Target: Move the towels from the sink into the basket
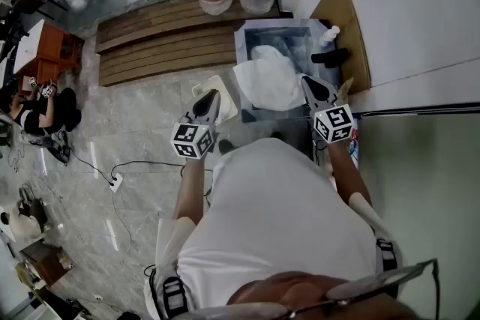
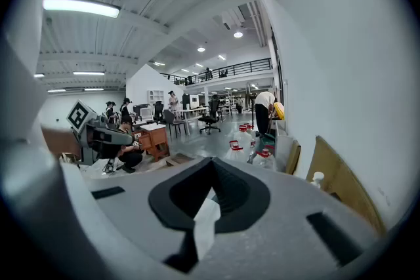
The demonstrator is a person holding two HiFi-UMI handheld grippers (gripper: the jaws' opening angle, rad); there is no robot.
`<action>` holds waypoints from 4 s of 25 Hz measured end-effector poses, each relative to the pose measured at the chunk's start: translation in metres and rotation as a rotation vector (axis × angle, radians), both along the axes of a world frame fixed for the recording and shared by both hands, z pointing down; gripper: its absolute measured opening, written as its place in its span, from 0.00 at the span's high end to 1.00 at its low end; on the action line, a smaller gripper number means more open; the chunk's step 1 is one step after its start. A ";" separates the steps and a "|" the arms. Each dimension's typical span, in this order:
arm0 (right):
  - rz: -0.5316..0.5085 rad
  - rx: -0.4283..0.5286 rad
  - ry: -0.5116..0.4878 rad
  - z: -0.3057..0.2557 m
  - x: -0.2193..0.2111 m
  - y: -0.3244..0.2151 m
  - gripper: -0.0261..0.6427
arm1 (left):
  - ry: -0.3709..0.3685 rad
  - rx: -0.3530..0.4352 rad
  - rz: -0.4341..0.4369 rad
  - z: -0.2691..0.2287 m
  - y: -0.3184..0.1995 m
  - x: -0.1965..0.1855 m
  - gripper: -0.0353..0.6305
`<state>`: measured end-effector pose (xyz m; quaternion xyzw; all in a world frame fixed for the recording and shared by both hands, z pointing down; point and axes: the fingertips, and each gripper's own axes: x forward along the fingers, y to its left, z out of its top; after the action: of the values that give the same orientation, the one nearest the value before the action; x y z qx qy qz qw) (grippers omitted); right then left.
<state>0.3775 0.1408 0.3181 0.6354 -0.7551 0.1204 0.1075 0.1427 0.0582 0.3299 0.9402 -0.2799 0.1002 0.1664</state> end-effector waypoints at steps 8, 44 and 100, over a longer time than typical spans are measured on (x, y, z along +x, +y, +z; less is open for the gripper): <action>0.006 0.000 -0.005 -0.002 0.004 -0.002 0.97 | 0.002 -0.006 -0.004 0.000 -0.004 0.002 0.91; -0.100 -0.656 0.038 0.335 0.047 -0.128 0.39 | -0.100 -0.261 -0.052 0.163 0.023 0.040 0.91; -0.103 -0.092 0.033 -0.059 -0.020 -0.129 0.78 | -0.066 -0.054 -0.059 0.022 -0.018 -0.066 0.90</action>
<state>0.3577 0.0122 0.2590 0.5921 -0.7785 0.1390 0.1551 0.0763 0.0397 0.3523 0.9229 -0.3099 0.1337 0.1852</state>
